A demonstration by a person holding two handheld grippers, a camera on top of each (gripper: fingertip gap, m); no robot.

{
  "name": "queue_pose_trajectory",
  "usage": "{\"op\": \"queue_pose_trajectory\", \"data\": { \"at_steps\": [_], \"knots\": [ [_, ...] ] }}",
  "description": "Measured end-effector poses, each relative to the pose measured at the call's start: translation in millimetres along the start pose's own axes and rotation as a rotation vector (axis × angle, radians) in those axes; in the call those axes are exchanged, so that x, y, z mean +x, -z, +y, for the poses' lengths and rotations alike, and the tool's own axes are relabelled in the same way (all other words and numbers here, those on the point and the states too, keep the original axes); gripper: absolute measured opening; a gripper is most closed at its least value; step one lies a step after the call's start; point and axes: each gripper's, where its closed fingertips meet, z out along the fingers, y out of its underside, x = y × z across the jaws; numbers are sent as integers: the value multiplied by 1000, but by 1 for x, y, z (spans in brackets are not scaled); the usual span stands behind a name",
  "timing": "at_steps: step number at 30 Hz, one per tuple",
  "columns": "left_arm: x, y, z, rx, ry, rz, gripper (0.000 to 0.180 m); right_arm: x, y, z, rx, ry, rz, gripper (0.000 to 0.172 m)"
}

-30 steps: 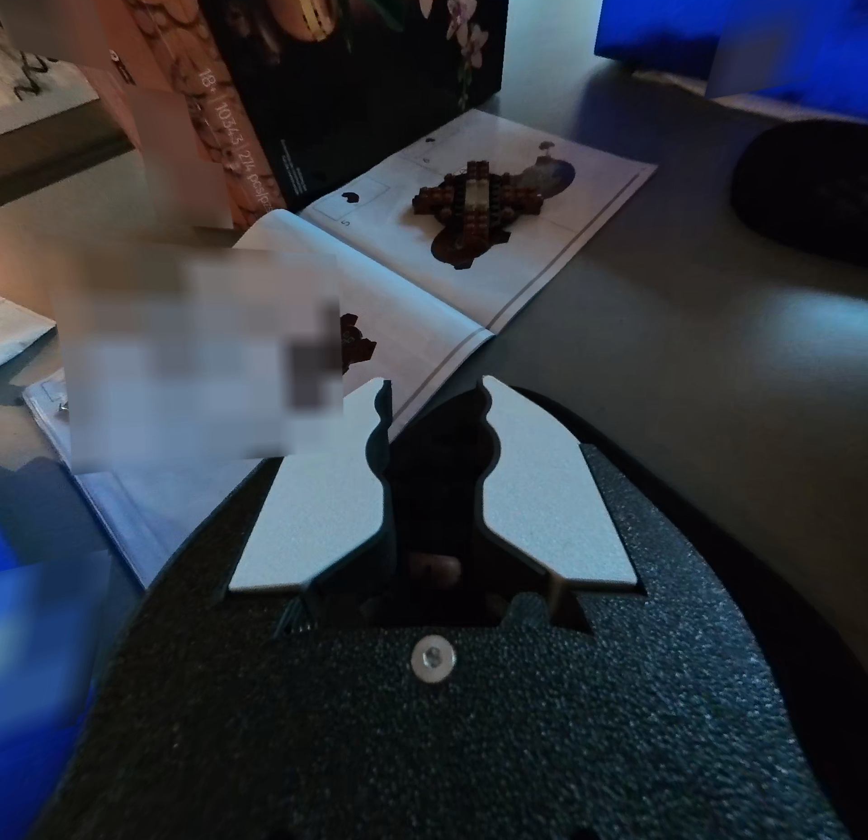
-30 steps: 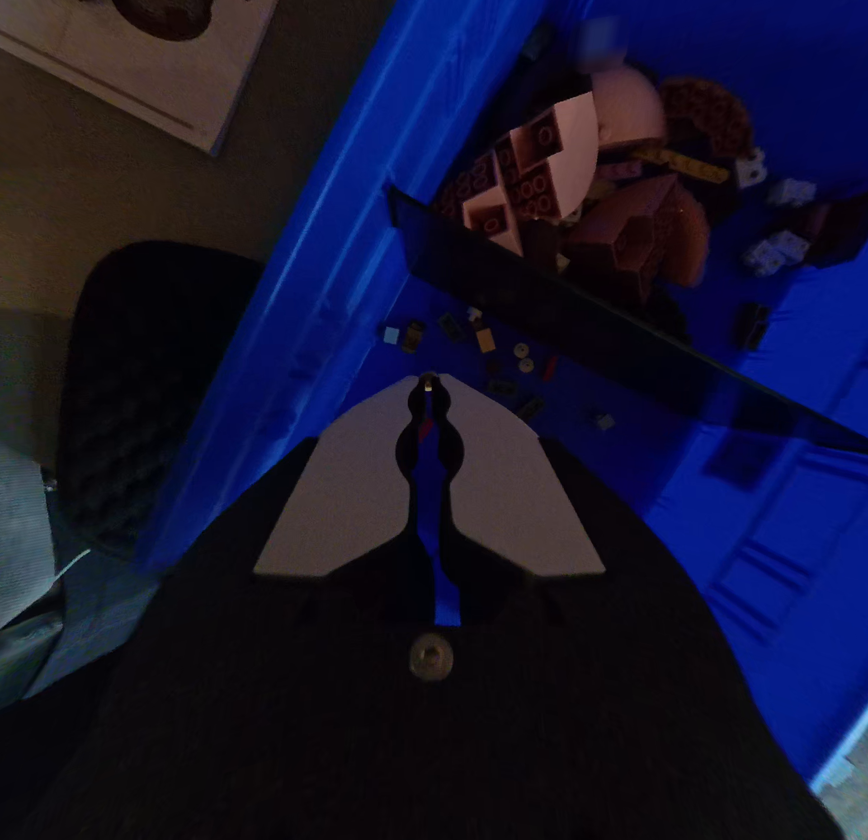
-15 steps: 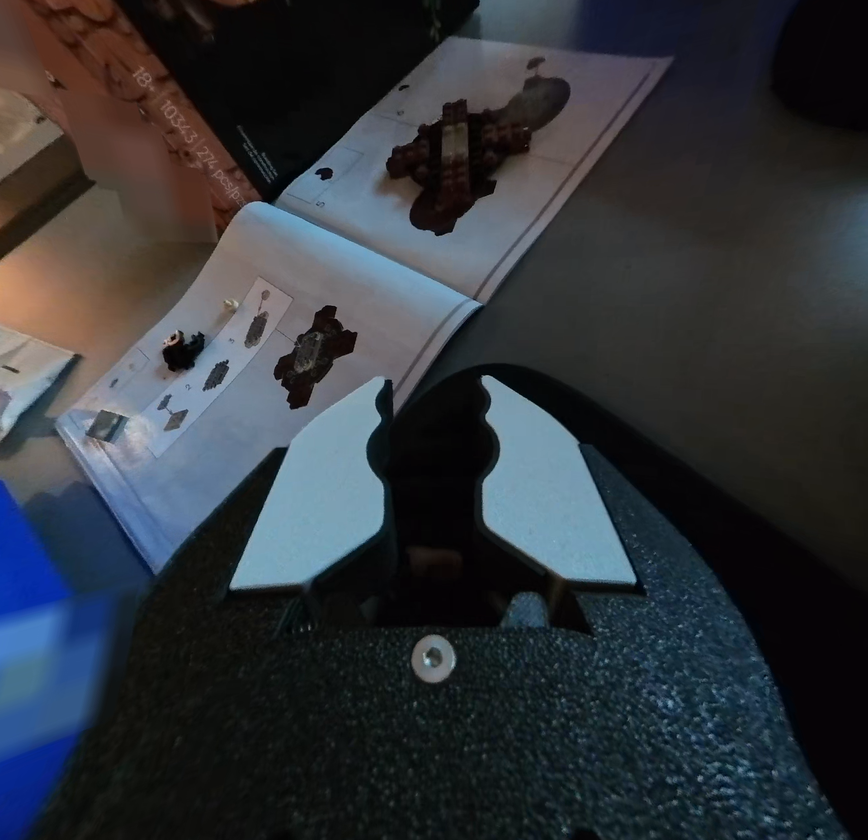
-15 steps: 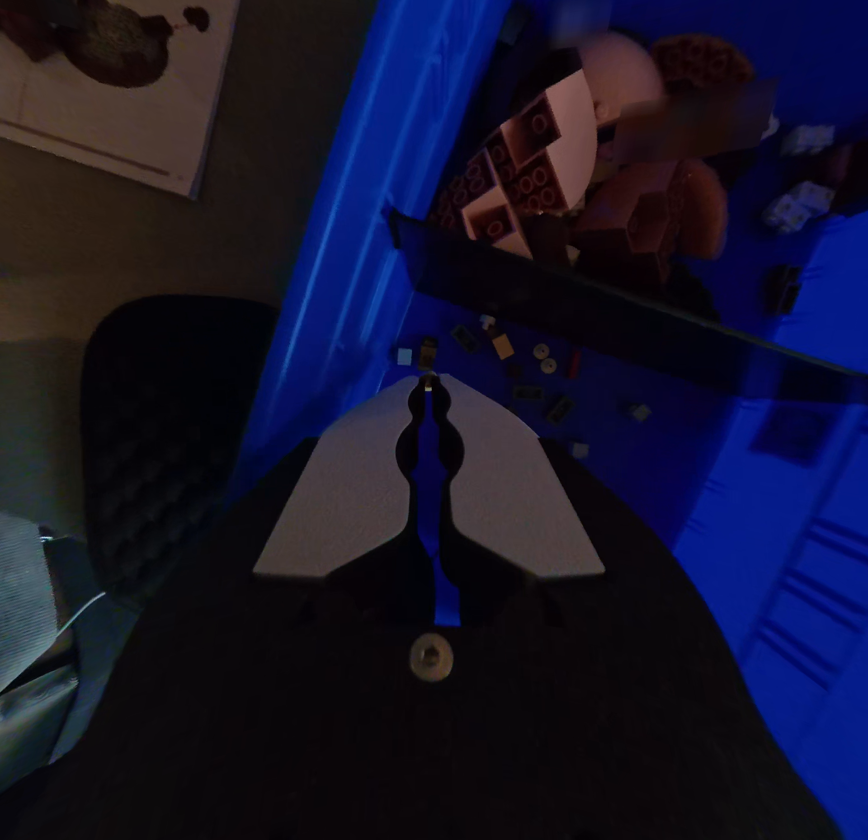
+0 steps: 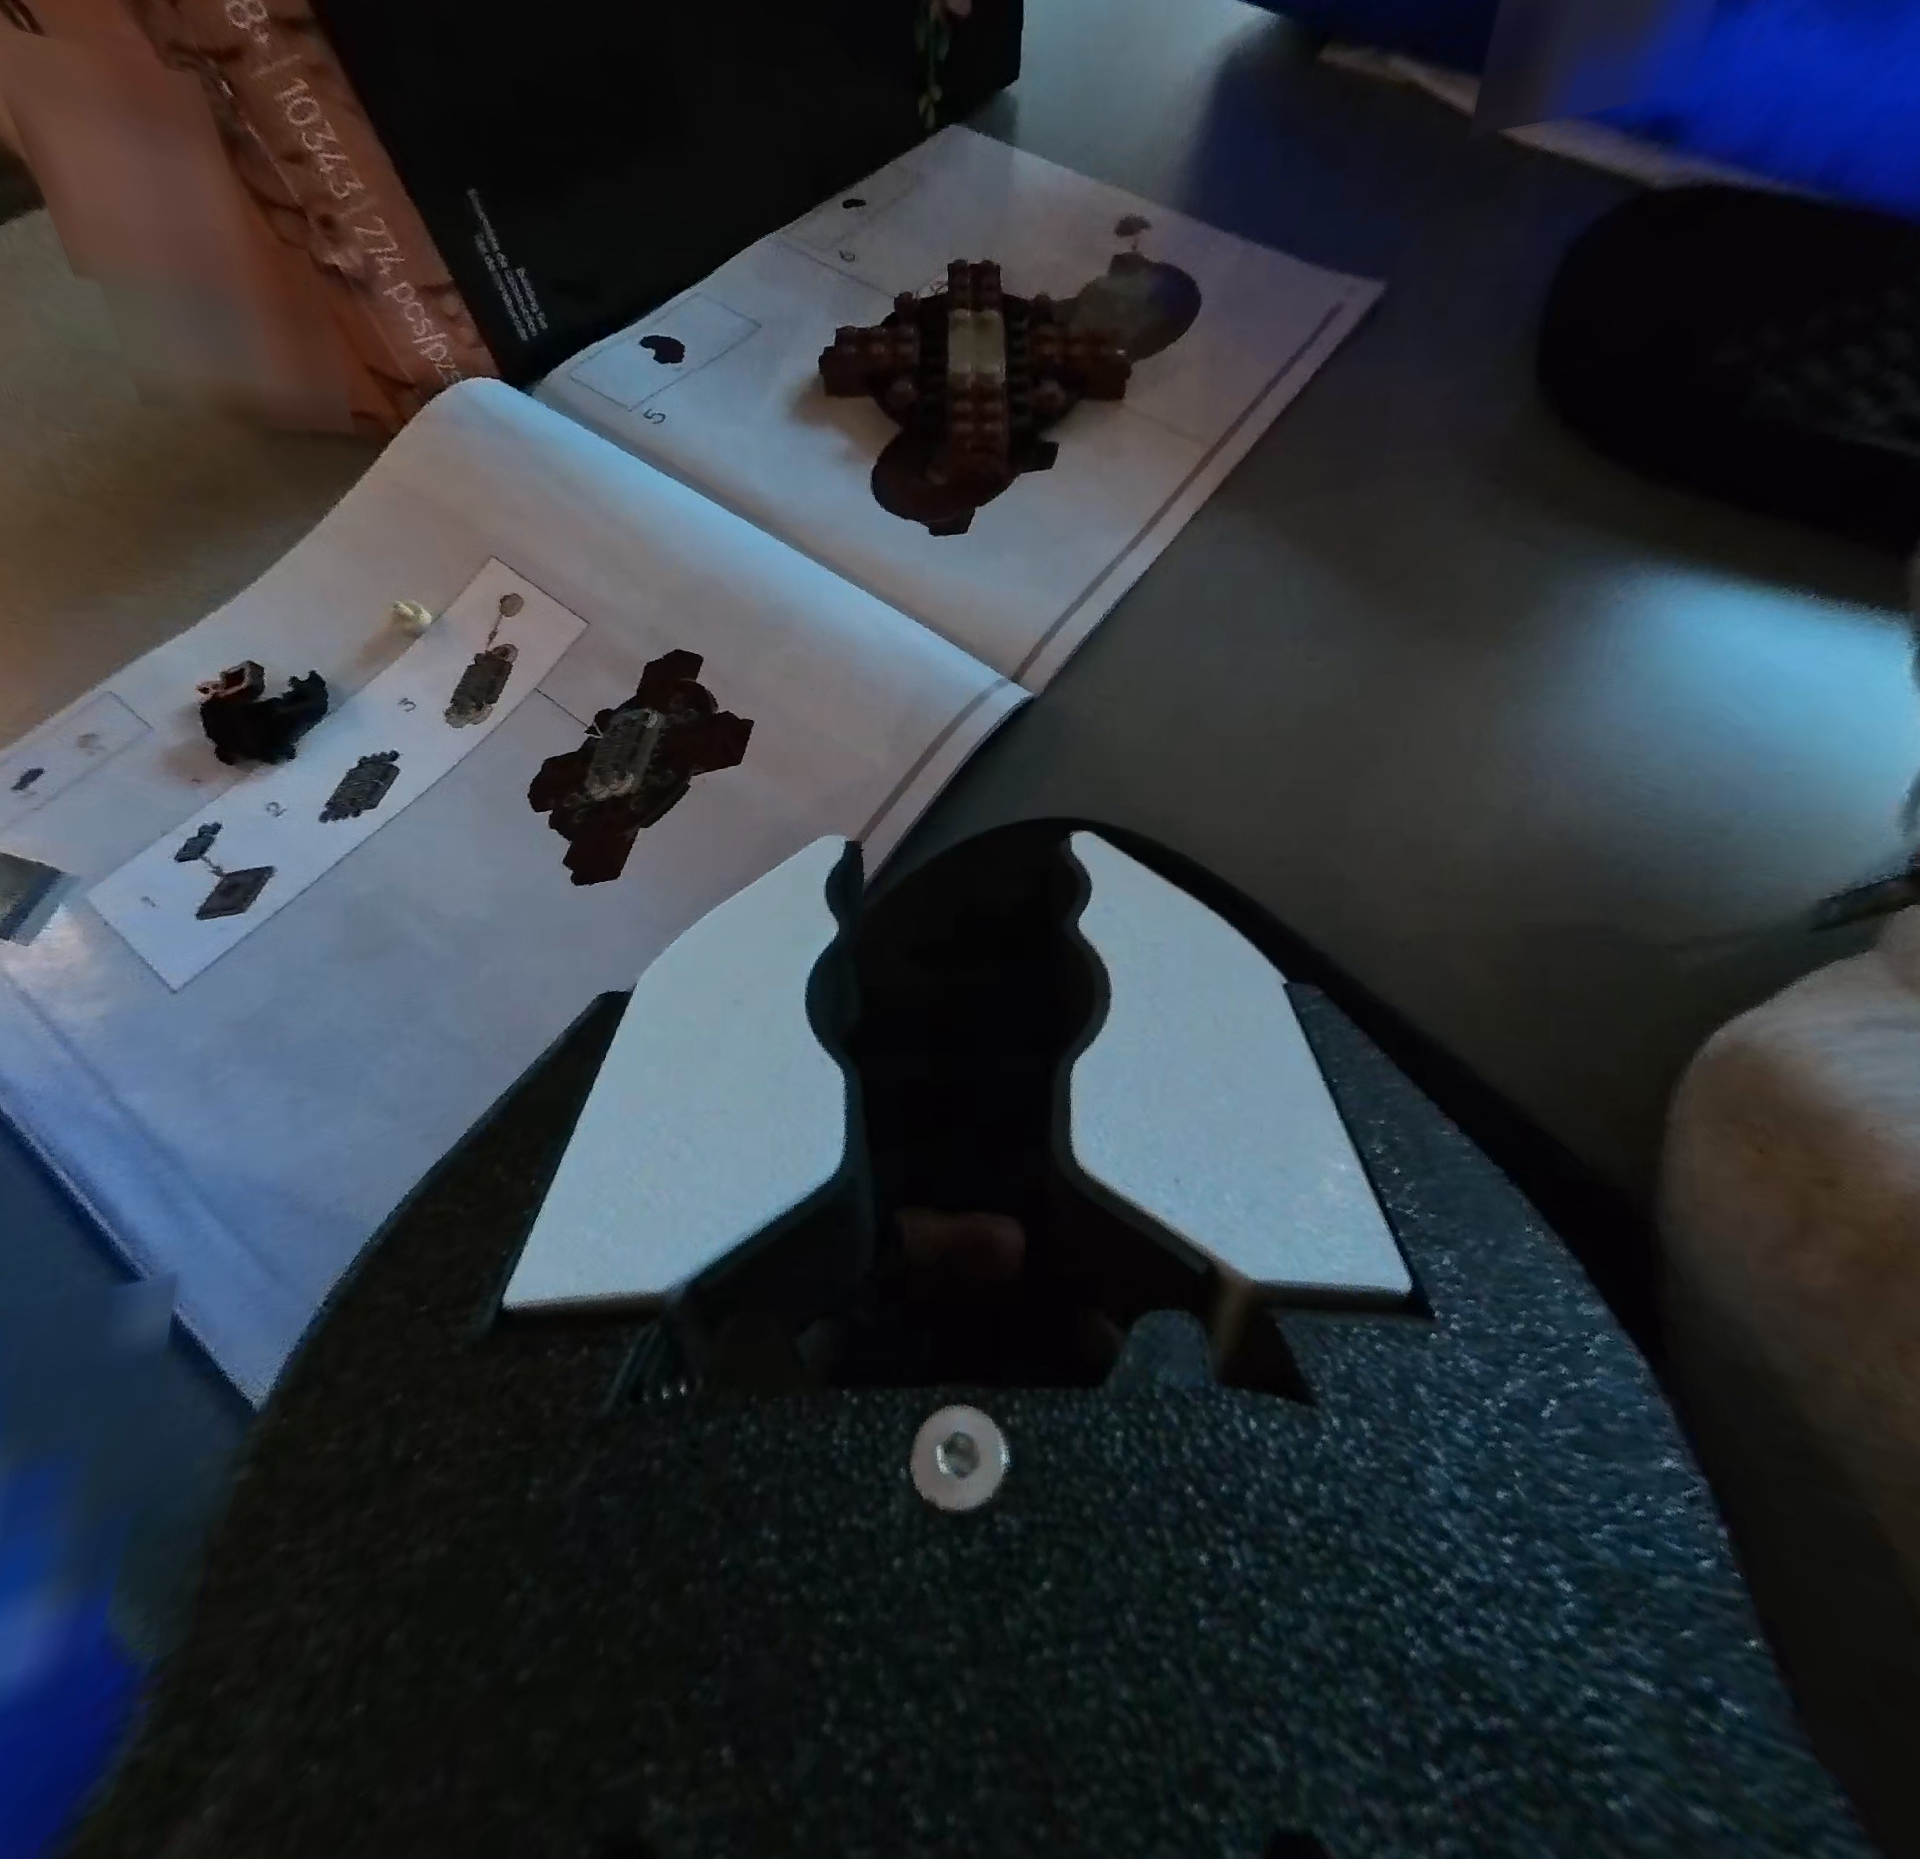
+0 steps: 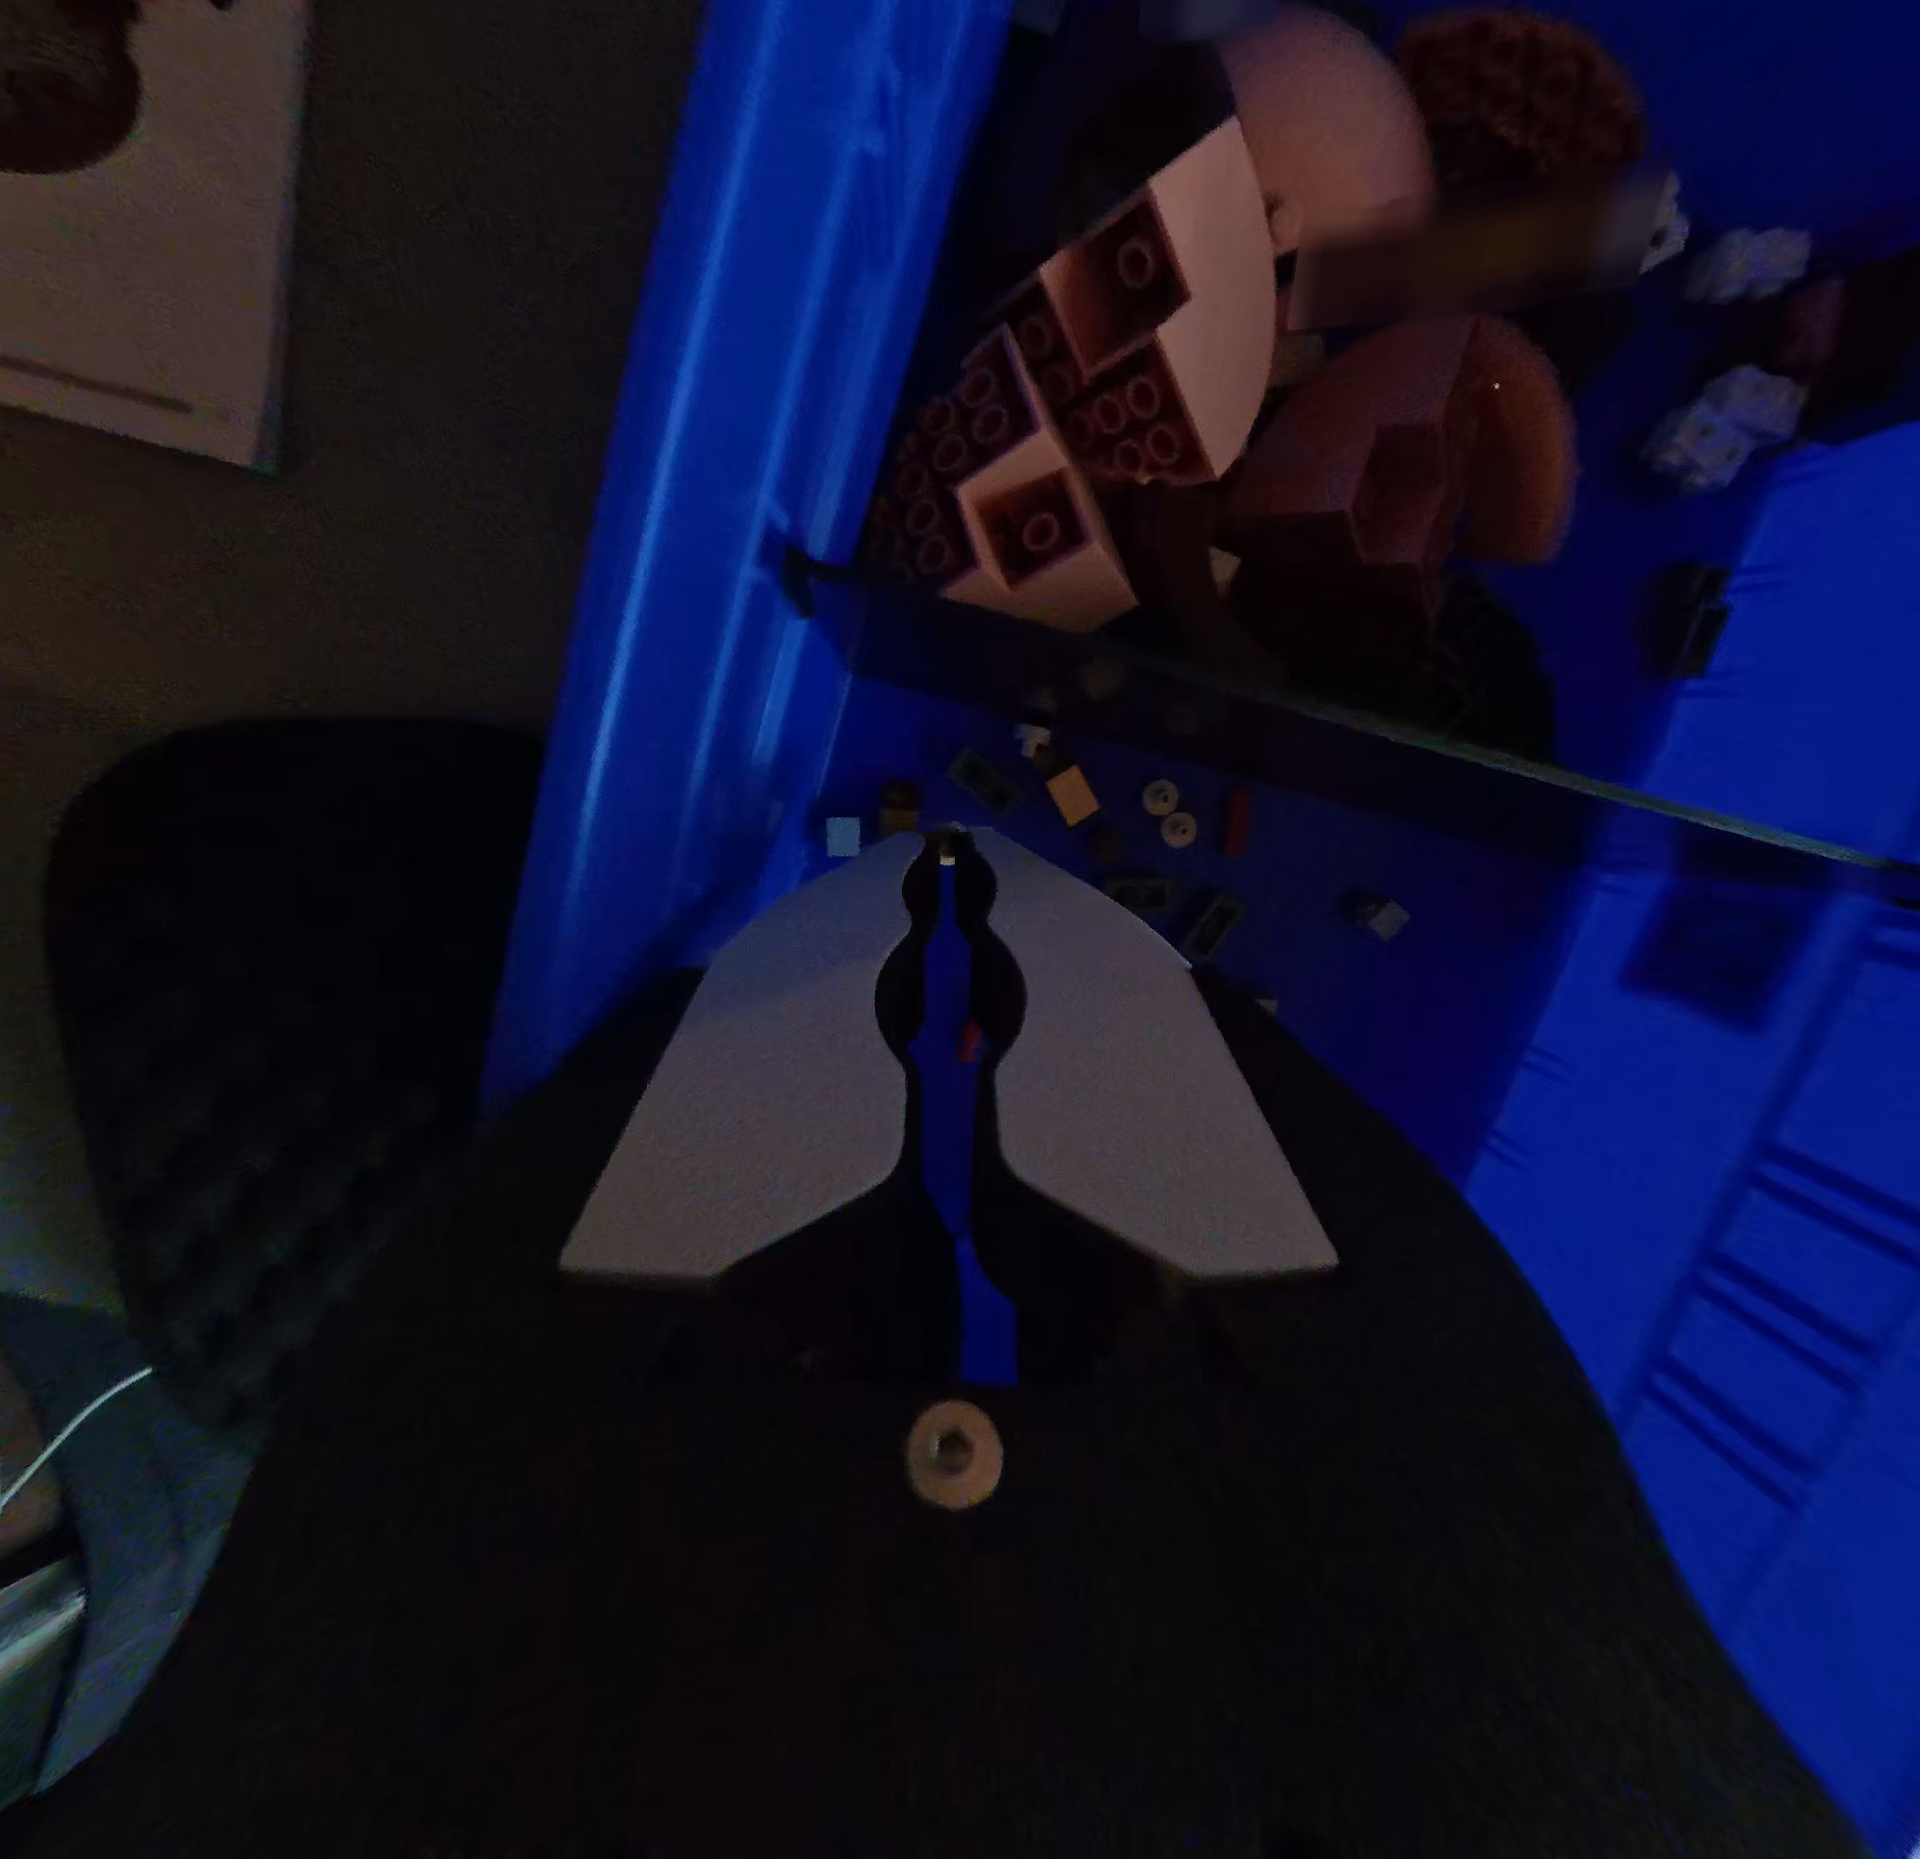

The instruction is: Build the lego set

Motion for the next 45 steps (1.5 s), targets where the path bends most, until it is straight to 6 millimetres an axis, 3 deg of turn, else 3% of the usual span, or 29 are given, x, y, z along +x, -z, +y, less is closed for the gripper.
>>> {"op": "queue_pose_trajectory", "data": {
  "at_steps": [7,18,24,27,31,38,42,44,45],
  "knots": [
    [0,2,-2,26,45,40,35,7,-4,-1,-23,-10,32,12],
    [0,2,-1,23,50,40,34,14,-18,-3,-132,-5,22,13],
    [0,2,-1,22,54,42,34,38,-10,7,-227,69,233,16],
    [0,2,-2,25,74,59,34,26,-14,-2,-156,36,151,13],
    [0,2,-2,25,71,60,34,39,-7,-8,-135,51,236,12],
    [0,2,-2,26,69,61,34,32,1,-6,-129,50,232,32],
    [1,2,-2,26,69,65,34,40,8,-9,-97,-9,268,27],
    [1,2,-2,26,68,66,34,38,11,-18,-26,22,257,0],
    [1,2,-2,26,67,66,34,32,13,-25,19,20,221,0]
  ]
}}
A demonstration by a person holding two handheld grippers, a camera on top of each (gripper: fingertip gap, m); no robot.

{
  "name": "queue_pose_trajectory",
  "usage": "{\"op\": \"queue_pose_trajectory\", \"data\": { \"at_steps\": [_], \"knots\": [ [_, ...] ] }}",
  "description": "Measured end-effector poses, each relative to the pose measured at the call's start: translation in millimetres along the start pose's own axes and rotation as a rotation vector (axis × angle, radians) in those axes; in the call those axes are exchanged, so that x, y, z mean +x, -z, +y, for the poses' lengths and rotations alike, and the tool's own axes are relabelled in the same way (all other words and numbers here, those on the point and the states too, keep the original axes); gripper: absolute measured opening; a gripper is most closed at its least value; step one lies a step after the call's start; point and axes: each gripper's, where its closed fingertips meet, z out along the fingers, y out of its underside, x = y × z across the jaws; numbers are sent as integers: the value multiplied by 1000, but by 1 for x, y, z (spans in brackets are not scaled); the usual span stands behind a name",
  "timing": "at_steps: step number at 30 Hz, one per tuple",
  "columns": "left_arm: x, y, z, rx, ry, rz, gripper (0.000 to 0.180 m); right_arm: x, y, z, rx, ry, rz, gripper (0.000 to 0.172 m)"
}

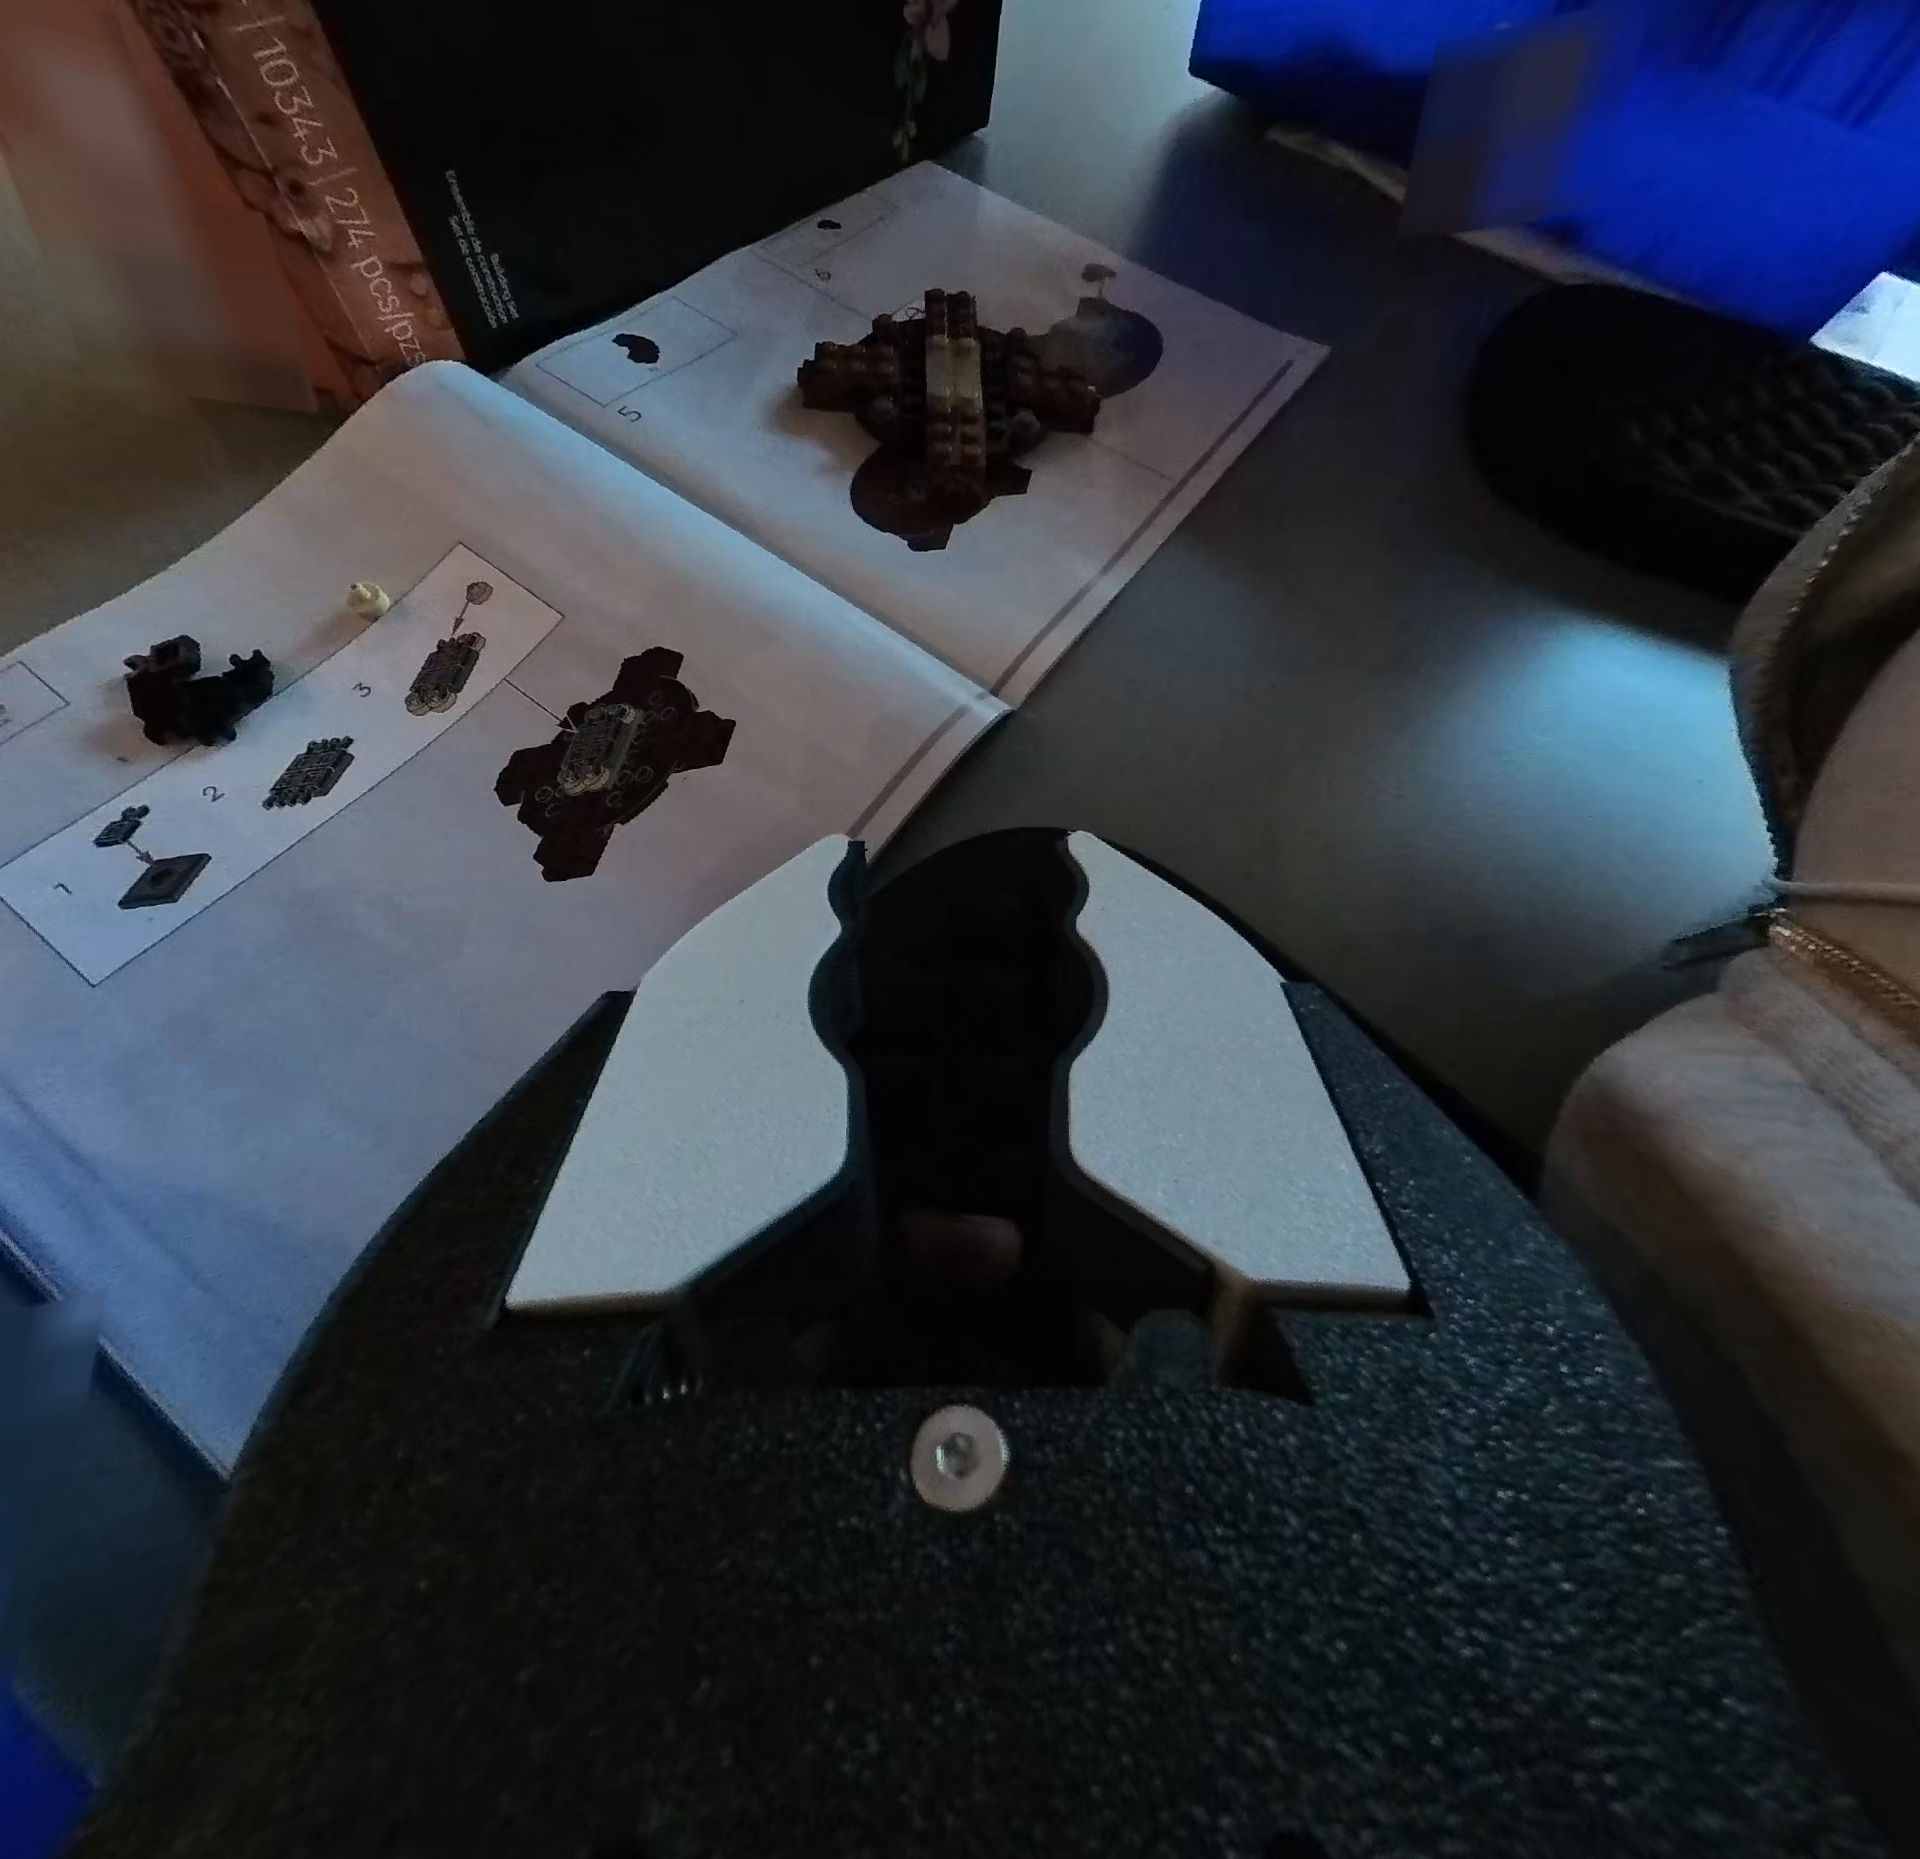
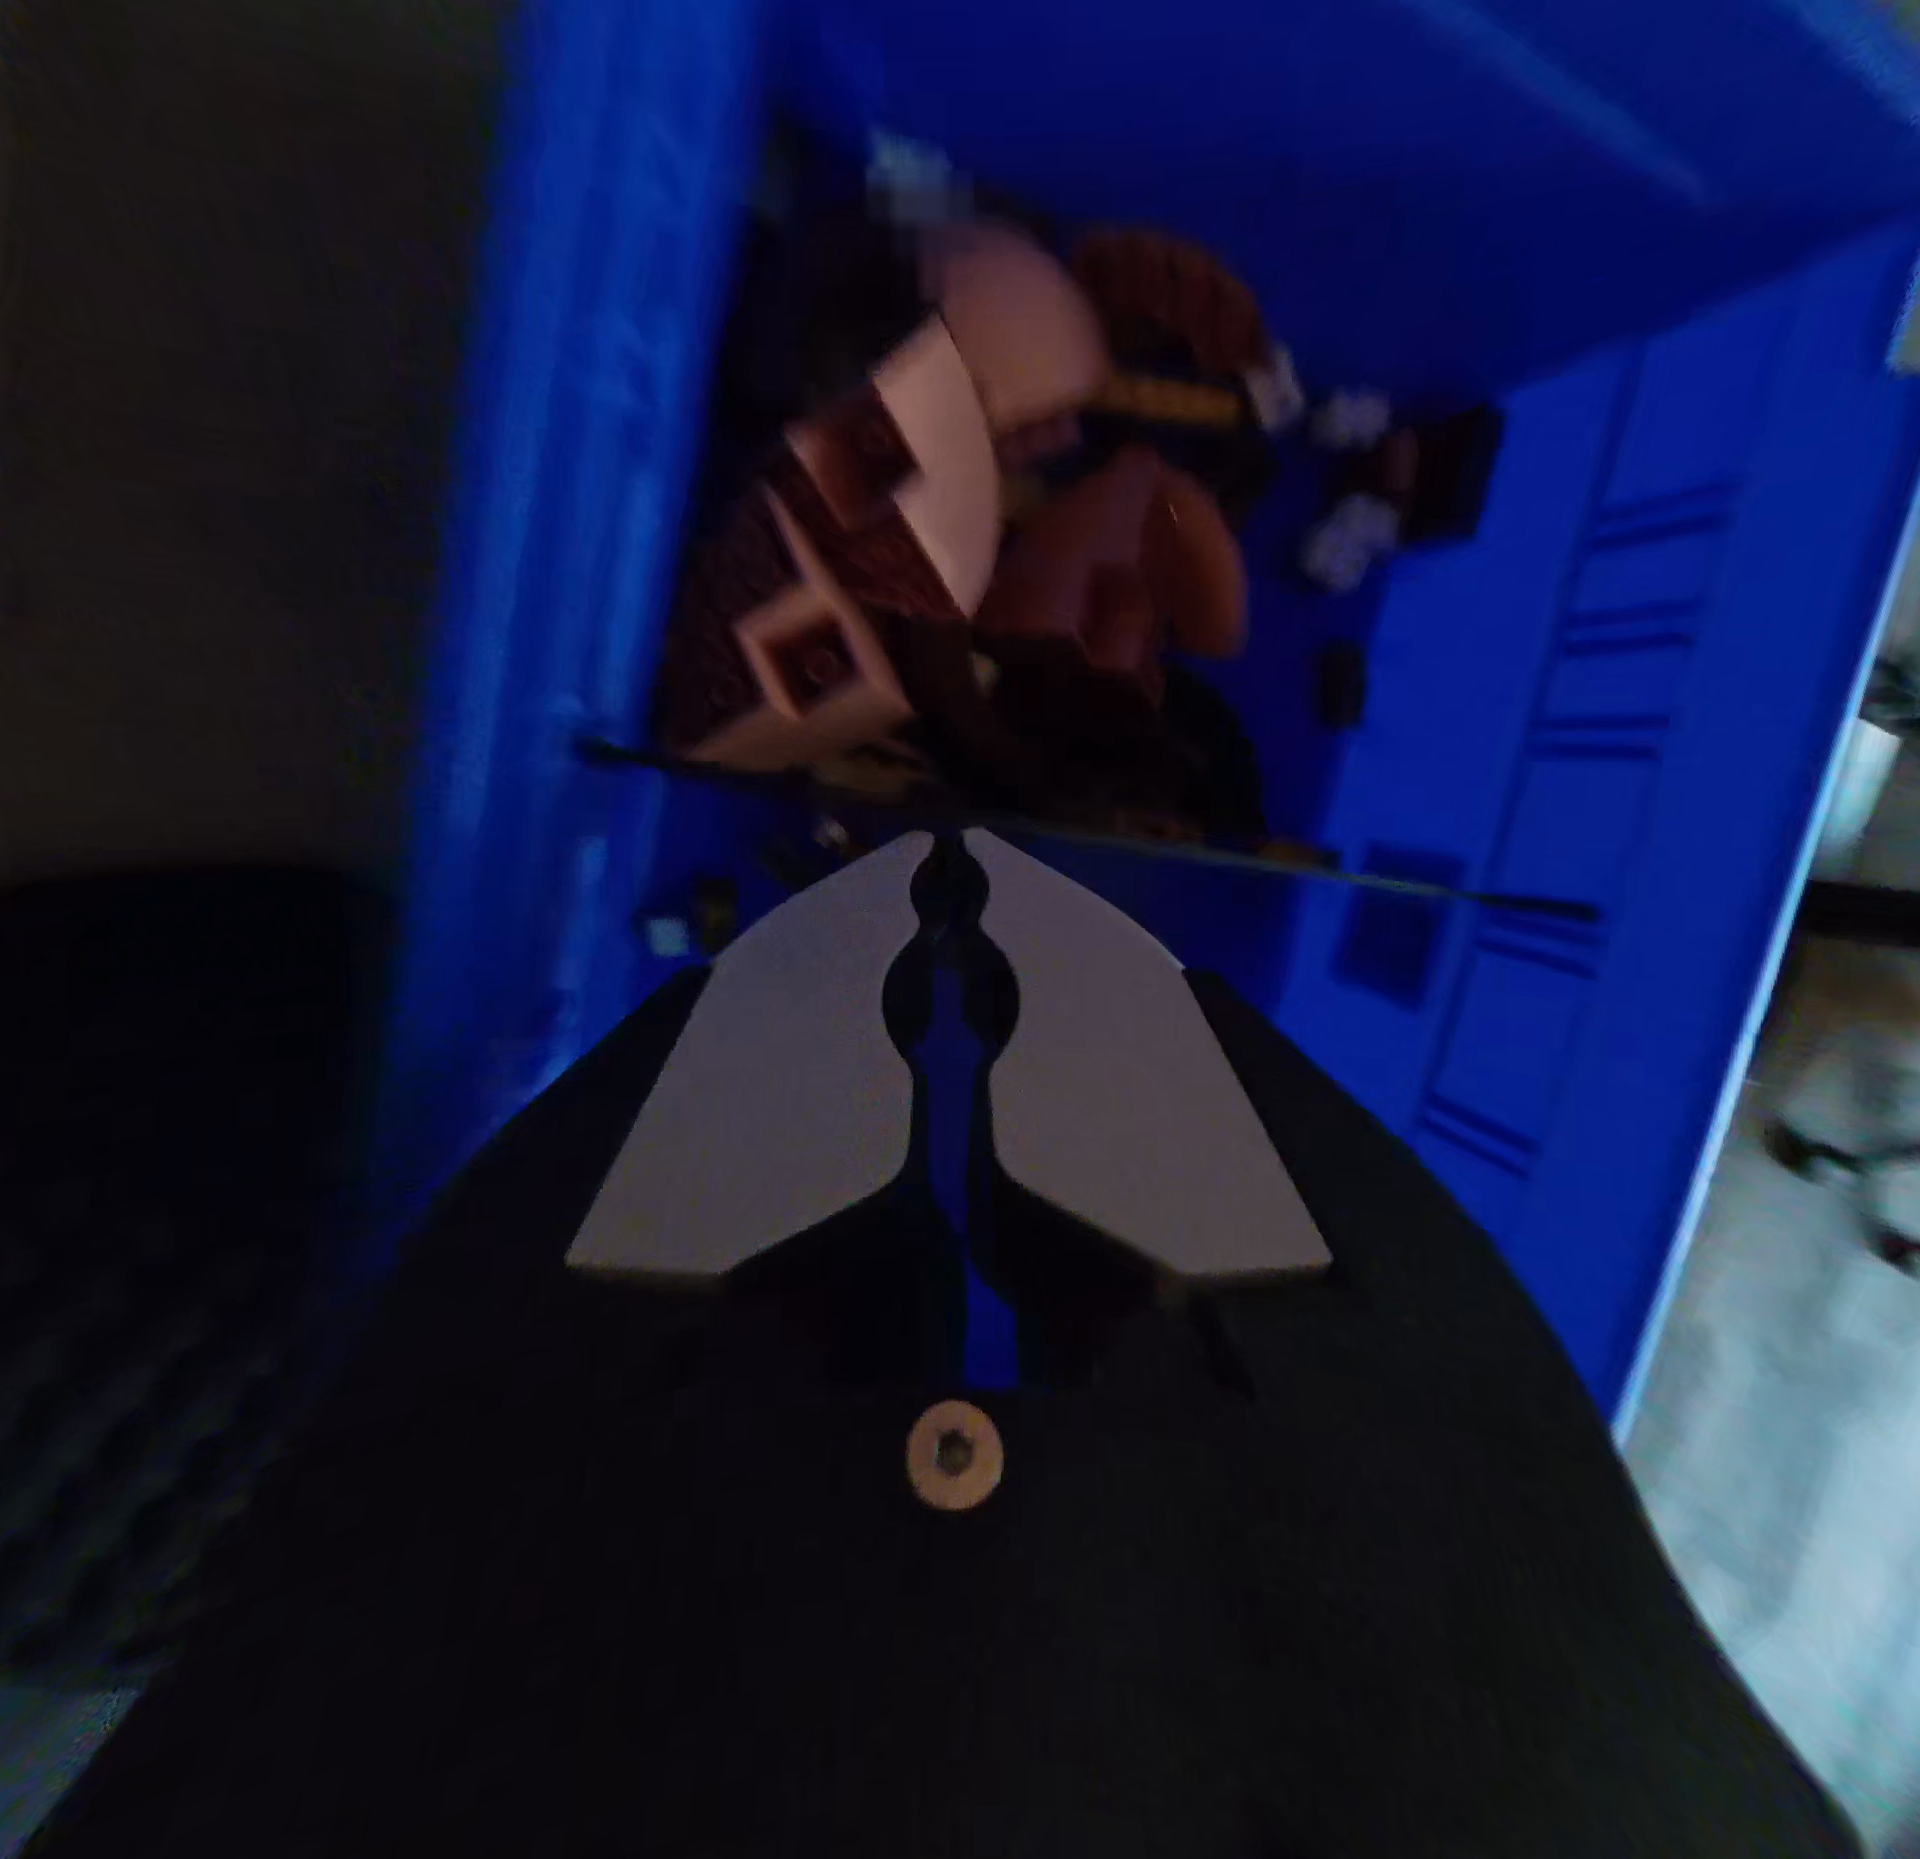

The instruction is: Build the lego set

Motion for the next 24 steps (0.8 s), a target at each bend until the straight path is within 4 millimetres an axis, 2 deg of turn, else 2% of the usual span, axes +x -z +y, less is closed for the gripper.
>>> {"op": "queue_pose_trajectory", "data": {
  "at_steps": [4,6,7,8,11,12,13,16,18,19,20,21,24],
  "knots": [
    [0,0,0,1,-9,-7,34,6,10,-6,19,-8,62,3],
    [0,0,0,0,-16,-11,34,9,14,-6,14,-21,82,32],
    [0,0,0,0,-18,-14,34,9,18,-8,31,-9,85,9],
    [0,0,0,0,-22,-17,34,8,23,-14,83,10,83,0],
    [0,0,0,-6,-35,-24,34,15,44,-35,198,-16,156,0],
    [0,-1,0,-10,-36,-25,35,17,52,-44,247,-21,181,11],
    [0,-1,0,-11,-38,-27,34,15,60,-52,275,-15,180,5],
    [-1,2,-9,13,-29,-49,34,-11,86,-81,402,57,95,0],
    [11,11,-28,69,-5,12,34,-34,105,-104,497,87,37,1],
    [19,19,-42,109,-3,48,35,-49,114,-118,548,103,2,15],
    [24,28,-54,135,-13,74,35,-69,125,-130,596,139,-49,13],
    [28,37,-63,137,-29,89,37,-95,138,-143,667,201,-115,0],
    [18,67,-81,138,-63,45,40,-171,173,-177,844,323,-297,0]
  ]
}}
